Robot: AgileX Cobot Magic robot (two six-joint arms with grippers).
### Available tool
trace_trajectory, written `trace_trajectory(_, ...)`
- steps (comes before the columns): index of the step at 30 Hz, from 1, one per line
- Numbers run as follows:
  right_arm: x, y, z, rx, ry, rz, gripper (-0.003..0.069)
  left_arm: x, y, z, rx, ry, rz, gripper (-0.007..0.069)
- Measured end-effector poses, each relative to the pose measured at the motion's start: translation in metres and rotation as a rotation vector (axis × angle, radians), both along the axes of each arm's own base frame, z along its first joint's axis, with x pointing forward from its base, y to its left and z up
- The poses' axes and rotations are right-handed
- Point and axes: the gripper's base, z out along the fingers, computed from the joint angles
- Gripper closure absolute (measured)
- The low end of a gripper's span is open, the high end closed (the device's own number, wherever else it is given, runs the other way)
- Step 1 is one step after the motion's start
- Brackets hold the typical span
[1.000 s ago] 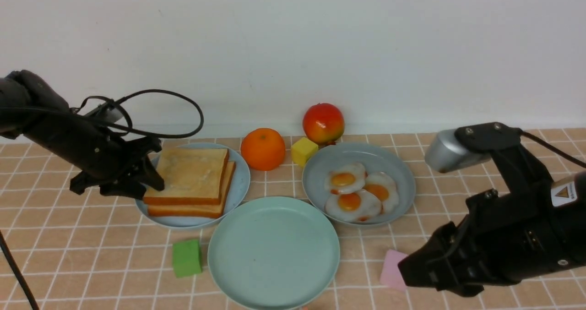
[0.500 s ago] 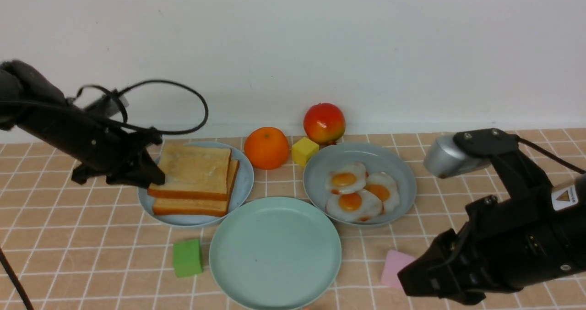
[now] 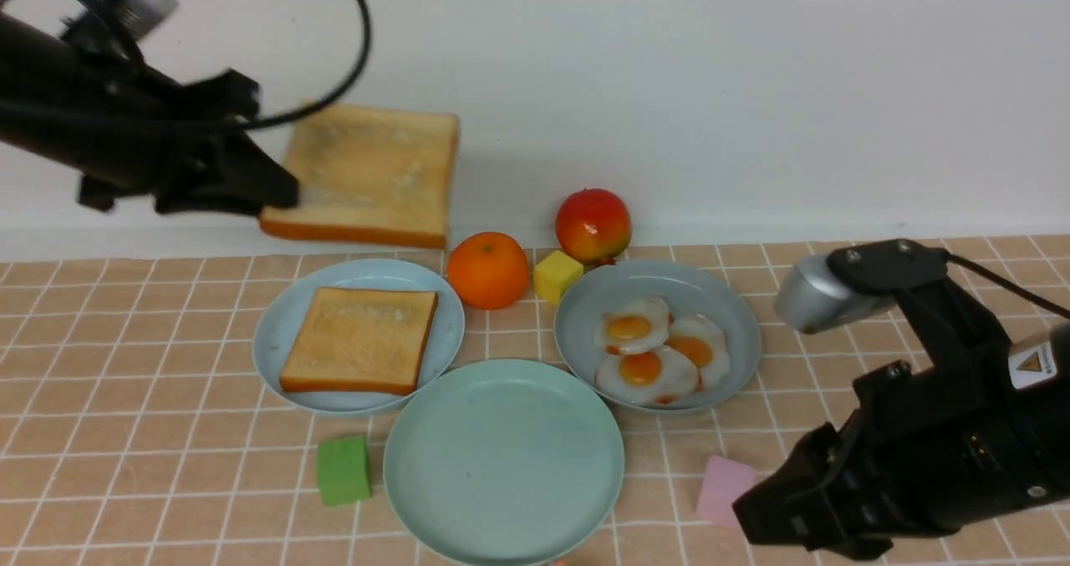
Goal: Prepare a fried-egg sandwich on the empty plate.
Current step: Use the left arm to put a slice of bread into the empty plate in the middle
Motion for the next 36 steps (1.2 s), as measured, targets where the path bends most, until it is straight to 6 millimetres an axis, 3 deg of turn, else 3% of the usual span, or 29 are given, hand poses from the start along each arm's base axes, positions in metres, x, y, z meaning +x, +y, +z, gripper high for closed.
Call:
trace_trajectory(3, 0.002, 0.000, 0.001, 0.014, -0.008, -0.031, 0.0418, -0.010, -0.019, -0.023, -0.007, 0.061, -0.024, 0.0545)
trace_trajectory(4, 0.004, 0.000, 0.002, 0.023, -0.012, -0.051, 0.0418, -0.019, -0.032, -0.045, -0.011, 0.117, -0.027, 0.0545)
trace_trajectory(7, 0.004, 0.000, 0.002, 0.032, -0.005, -0.077, 0.0418, -0.037, -0.055, -0.082, 0.000, 0.180, -0.022, 0.0545)
trace_trajectory(13, 0.005, 0.000, 0.002, 0.036, -0.002, -0.084, 0.0418, -0.050, -0.074, -0.121, 0.072, 0.116, 0.082, 0.0548)
trace_trajectory(22, 0.005, 0.000, 0.002, 0.036, -0.003, -0.084, 0.0447, -0.046, -0.079, -0.154, 0.056, 0.225, 0.125, 0.0548)
trace_trajectory(29, 0.005, 0.000, 0.002, 0.039, -0.009, -0.088, 0.0452, -0.046, -0.081, -0.157, 0.057, 0.240, 0.109, 0.0552)
trace_trajectory(36, 0.007, 0.001, 0.004, 0.060, -0.016, -0.102, 0.0451, -0.047, -0.081, -0.157, 0.055, 0.242, 0.109, 0.0393)
